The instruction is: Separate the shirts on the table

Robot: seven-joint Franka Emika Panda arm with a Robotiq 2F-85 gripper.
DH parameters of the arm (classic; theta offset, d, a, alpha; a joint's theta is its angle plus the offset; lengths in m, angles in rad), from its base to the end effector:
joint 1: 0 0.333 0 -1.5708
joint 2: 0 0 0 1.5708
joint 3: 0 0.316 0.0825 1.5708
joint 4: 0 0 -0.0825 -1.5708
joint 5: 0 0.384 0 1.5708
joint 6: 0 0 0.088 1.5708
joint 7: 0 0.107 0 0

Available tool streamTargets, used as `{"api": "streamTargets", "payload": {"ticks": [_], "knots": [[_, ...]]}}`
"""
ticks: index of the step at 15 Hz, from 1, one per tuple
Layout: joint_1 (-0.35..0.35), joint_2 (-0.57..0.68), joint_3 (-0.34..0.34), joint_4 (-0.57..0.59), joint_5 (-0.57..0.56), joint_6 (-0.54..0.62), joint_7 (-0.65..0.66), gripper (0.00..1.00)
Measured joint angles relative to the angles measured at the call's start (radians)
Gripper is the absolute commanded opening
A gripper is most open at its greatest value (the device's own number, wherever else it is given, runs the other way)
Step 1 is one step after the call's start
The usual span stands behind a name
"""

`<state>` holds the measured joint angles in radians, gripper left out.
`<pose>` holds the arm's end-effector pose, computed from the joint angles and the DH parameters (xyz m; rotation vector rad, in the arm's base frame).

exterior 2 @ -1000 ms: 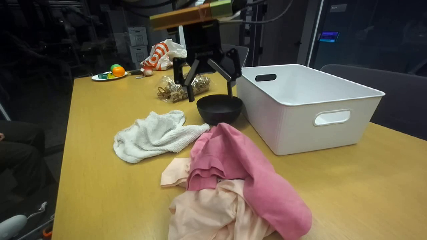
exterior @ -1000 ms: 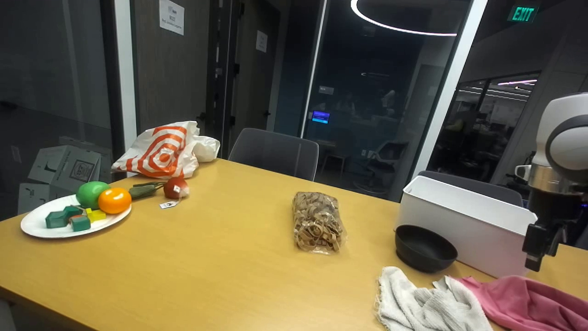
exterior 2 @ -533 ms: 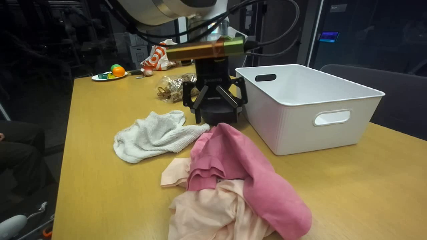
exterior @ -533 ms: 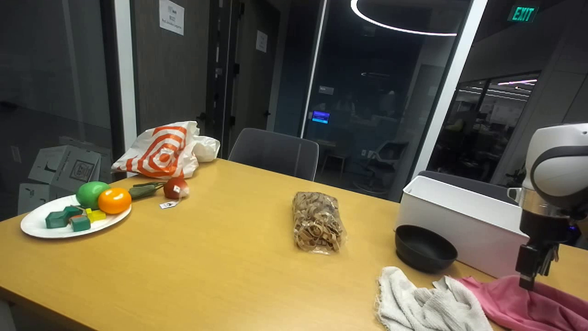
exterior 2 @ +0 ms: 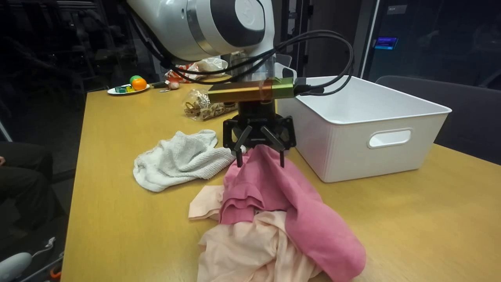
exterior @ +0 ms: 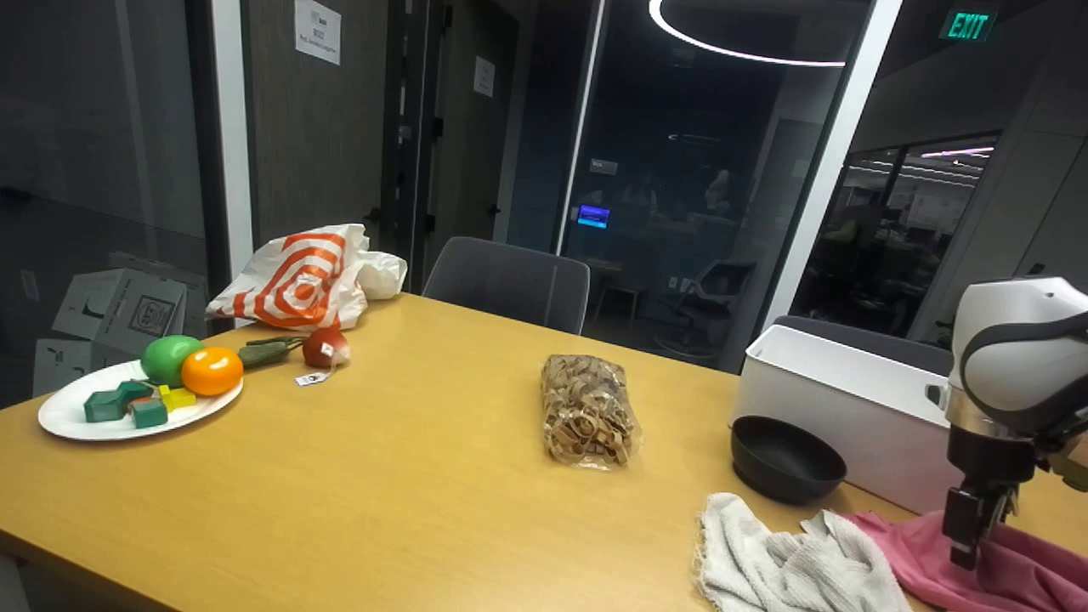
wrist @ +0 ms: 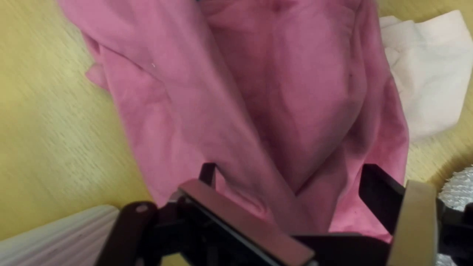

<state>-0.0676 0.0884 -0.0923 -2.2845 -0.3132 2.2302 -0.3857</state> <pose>0.5013 -0.0905 0.3047 2.8634 0.6345 -0.2974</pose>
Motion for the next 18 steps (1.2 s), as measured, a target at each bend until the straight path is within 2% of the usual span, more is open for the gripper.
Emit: {"api": "streamTargets", "payload": {"ticks": [1, 2, 10, 13, 14, 18], "knots": [[-0.005, 0.009, 0.0, 0.001, -0.002, 0.003, 0.002, 0.73], [-0.009, 0.017, 0.0, 0.001, -0.004, 0.005, 0.002, 0.66], [-0.024, 0.027, 0.0, 0.008, -0.004, 0.009, 0.009, 0.04], [-0.026, 0.024, -0.001, 0.032, -0.003, -0.024, 0.032, 0.0], [-0.027, 0.019, -0.001, 0.044, 0.0, -0.04, 0.037, 0.03], [-0.034, -0.03, -0.007, 0.092, 0.012, -0.11, 0.048, 0.04]]}}
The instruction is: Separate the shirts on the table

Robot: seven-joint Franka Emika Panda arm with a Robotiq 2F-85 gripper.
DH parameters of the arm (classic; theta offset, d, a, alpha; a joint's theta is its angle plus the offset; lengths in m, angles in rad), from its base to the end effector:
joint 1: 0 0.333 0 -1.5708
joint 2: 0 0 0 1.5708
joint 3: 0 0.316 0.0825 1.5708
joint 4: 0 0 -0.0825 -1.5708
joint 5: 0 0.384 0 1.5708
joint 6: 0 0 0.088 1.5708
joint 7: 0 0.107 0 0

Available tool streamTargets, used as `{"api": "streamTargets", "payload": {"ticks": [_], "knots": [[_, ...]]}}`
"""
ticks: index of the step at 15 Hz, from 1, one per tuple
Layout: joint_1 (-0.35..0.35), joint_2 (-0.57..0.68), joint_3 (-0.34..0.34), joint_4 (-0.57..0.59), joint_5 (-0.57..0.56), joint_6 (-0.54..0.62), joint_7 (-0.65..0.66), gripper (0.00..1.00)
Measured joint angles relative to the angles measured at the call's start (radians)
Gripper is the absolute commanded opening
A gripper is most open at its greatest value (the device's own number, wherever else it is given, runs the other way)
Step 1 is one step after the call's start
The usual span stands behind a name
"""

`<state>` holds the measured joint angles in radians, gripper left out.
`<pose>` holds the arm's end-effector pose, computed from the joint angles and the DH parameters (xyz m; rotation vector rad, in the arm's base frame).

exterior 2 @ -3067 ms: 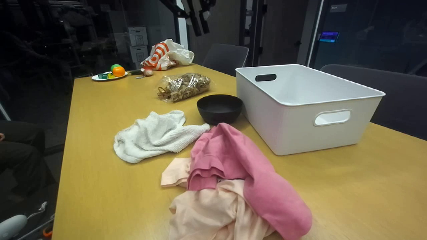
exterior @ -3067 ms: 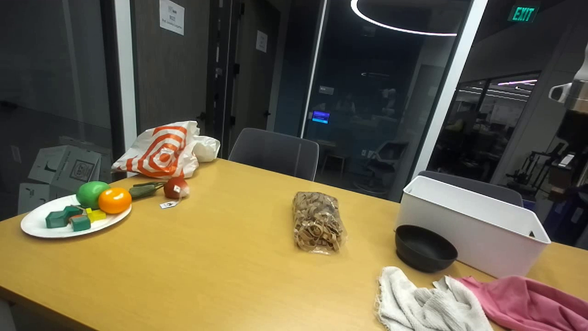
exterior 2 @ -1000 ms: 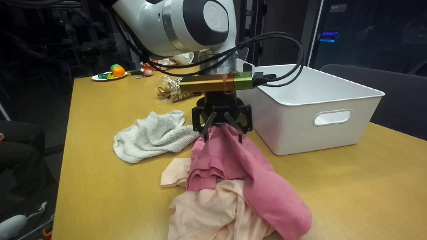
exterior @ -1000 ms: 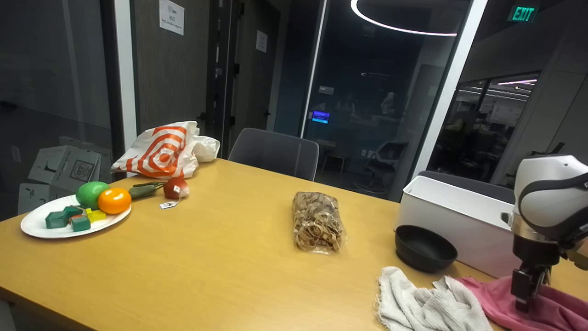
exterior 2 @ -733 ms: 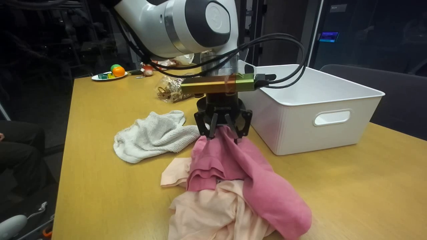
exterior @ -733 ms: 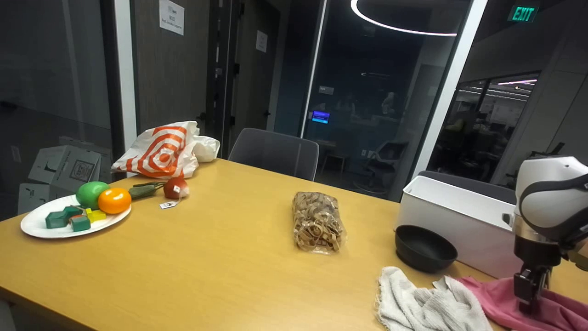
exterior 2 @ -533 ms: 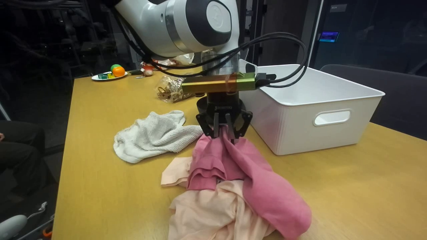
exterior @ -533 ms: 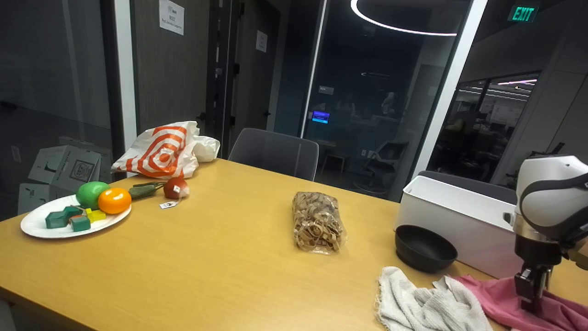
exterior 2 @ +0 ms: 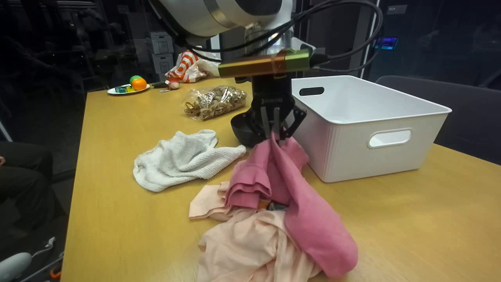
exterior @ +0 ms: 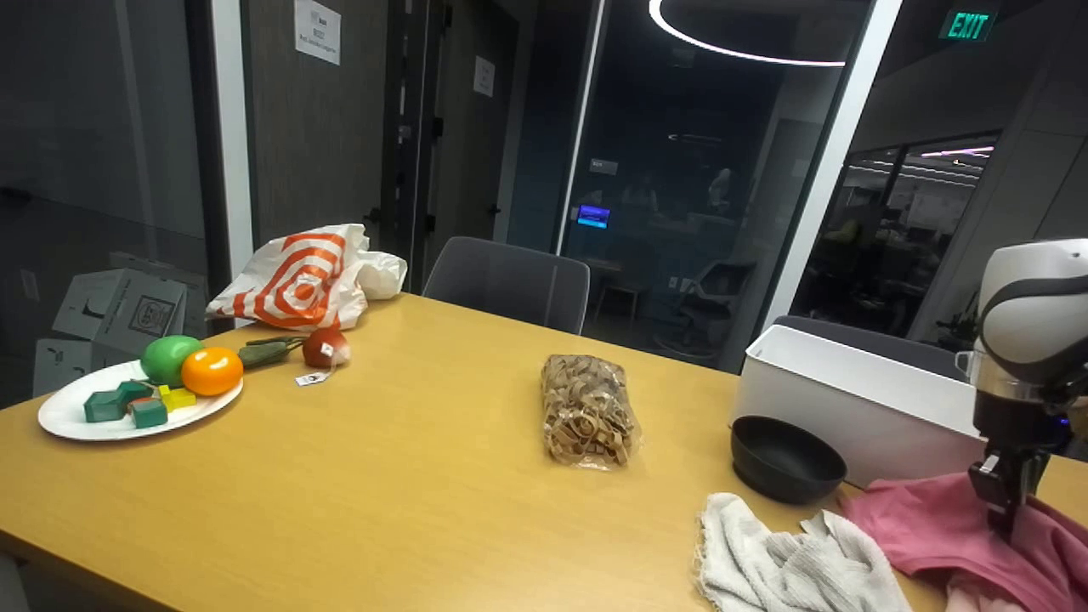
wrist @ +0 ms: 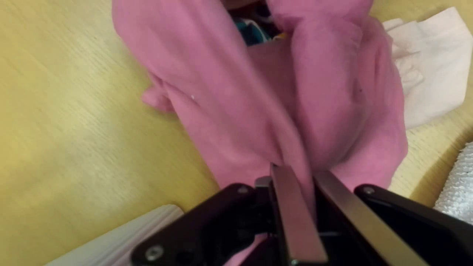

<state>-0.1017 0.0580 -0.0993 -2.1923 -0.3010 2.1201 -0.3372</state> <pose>0.5126 -0.1180 0.3508 2.8851 0.4520 -0.2815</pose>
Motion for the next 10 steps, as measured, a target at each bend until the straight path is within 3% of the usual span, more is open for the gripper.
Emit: {"api": "streamTargets", "payload": {"ticks": [5, 10], "knots": [[-0.004, -0.089, -0.004, 0.027, 0.03, -0.08, -0.025, 0.04], [0.024, -0.203, 0.004, 0.025, 0.113, -0.113, -0.183, 0.04]]}}
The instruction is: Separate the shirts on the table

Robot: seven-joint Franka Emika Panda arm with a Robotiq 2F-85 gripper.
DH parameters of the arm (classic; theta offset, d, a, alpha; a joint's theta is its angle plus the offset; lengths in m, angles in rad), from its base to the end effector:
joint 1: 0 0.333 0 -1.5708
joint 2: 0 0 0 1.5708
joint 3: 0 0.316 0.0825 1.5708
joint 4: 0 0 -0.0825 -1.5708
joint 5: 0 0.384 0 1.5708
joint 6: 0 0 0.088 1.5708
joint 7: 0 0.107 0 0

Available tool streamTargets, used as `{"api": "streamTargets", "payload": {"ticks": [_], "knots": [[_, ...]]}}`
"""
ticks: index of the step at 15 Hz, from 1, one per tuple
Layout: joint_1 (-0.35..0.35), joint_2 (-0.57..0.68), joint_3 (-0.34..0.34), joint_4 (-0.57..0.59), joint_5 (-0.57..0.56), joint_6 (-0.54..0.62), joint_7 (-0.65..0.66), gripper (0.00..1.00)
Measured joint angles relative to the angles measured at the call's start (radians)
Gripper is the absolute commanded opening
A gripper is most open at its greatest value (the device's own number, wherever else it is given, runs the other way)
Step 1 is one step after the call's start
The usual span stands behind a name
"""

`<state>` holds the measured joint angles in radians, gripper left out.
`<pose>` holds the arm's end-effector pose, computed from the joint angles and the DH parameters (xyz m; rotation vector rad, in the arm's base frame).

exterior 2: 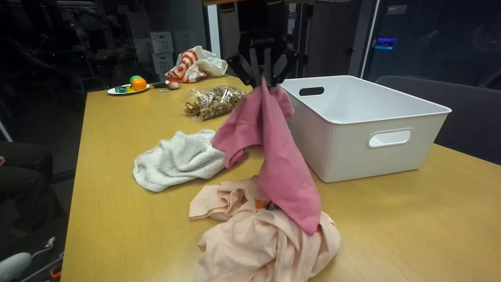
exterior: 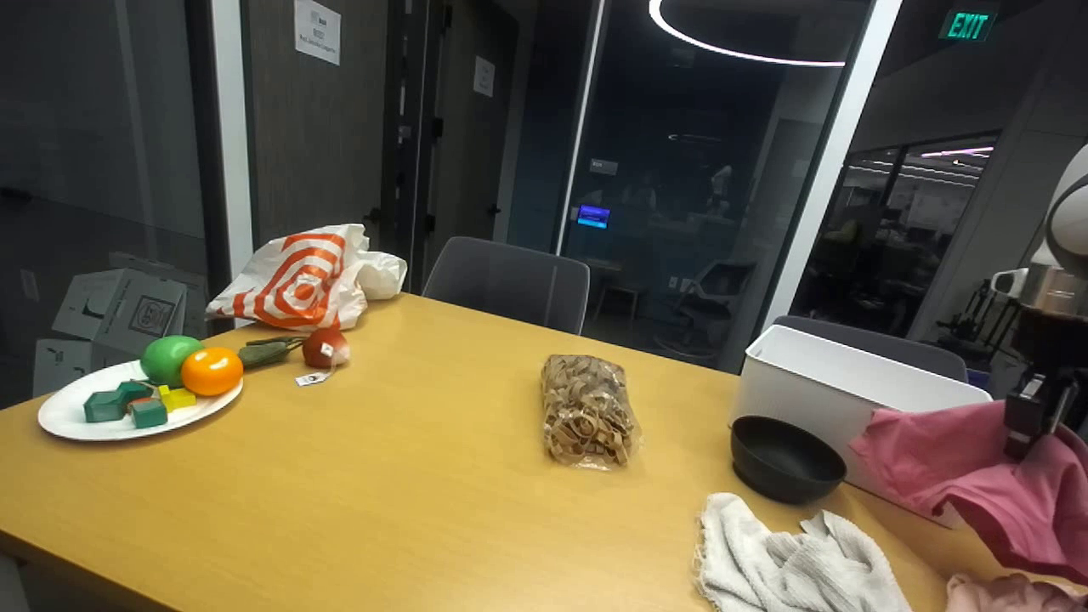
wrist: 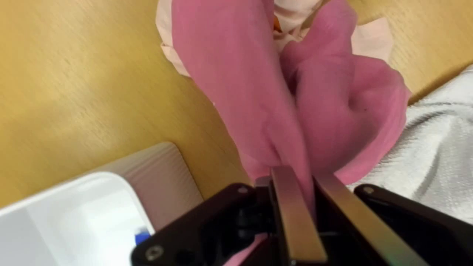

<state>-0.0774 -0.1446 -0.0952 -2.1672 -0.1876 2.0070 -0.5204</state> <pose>0.4948 -0.0988 0.4563 2.9298 0.6393 -0.1014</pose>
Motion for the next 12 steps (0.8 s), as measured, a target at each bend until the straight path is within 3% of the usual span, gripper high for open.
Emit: {"api": "streamTargets", "payload": {"ticks": [4, 12], "knots": [[0.062, -0.082, 0.025, -0.004, 0.039, -0.038, -0.104, 0.04], [0.219, -0.161, 0.153, -0.046, 0.037, -0.038, -0.118, 0.04]]}}
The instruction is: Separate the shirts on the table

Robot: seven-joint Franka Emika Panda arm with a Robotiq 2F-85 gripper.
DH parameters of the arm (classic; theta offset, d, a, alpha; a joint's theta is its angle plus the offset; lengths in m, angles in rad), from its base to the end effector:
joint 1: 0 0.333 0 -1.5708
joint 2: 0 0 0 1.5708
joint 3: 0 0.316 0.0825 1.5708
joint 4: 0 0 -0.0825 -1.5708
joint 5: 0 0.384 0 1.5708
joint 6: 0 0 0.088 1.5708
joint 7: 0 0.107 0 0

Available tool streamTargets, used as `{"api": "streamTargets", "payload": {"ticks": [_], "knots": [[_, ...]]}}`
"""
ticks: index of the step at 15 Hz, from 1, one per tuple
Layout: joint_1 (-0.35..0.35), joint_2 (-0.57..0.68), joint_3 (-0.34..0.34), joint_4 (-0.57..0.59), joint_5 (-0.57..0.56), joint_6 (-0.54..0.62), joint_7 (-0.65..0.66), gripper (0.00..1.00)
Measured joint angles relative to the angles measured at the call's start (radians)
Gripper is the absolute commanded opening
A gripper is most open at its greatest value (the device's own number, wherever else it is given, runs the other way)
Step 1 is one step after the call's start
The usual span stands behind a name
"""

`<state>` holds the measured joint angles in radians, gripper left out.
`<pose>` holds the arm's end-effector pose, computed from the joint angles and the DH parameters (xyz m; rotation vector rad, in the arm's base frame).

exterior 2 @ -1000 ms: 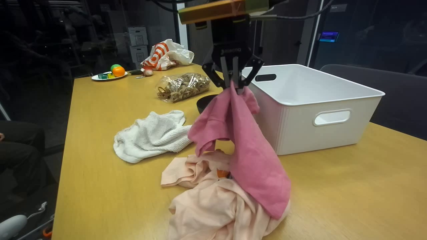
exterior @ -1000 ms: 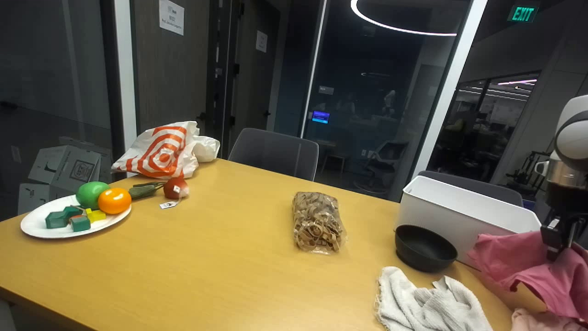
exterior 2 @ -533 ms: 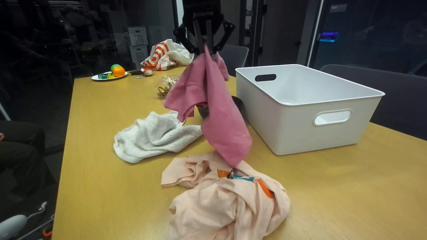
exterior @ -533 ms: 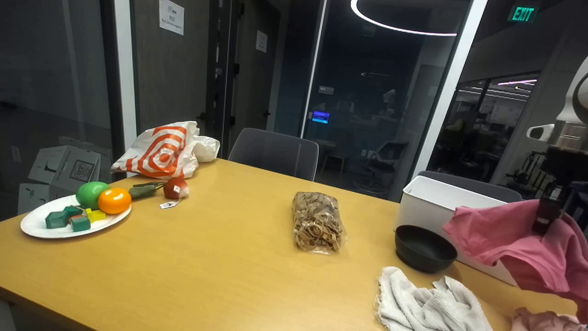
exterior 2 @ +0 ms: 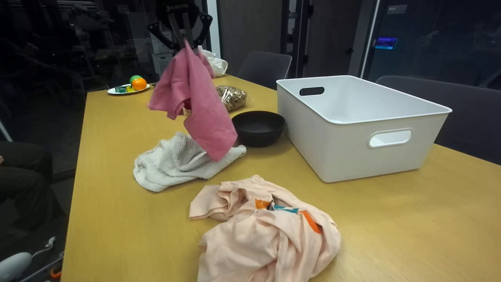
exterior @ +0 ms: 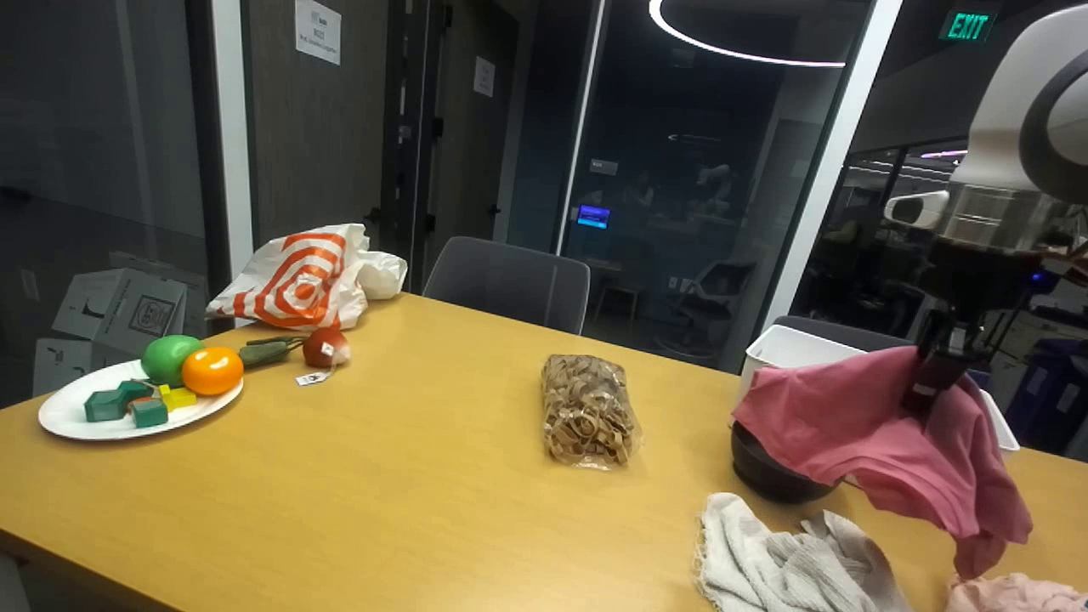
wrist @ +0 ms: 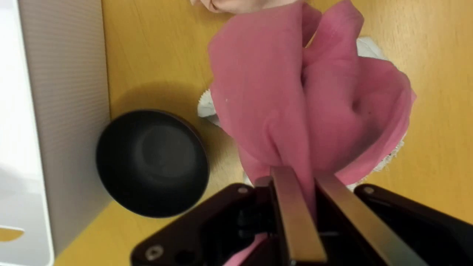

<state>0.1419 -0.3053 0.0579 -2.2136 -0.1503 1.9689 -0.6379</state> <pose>0.4602 0.0852 0.5090 2.6850 1.2801 0.0352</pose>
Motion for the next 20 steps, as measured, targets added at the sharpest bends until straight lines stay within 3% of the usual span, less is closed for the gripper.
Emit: {"api": "streamTargets", "payload": {"ticks": [7, 14, 20], "knots": [[0.106, -0.005, 0.1, -0.028, 0.005, 0.03, 0.033, 0.02], [0.198, 0.053, 0.14, -0.037, 0.099, 0.192, 0.036, 0.03], [0.219, 0.156, 0.197, -0.036, 0.082, 0.357, 0.033, 0.02]]}}
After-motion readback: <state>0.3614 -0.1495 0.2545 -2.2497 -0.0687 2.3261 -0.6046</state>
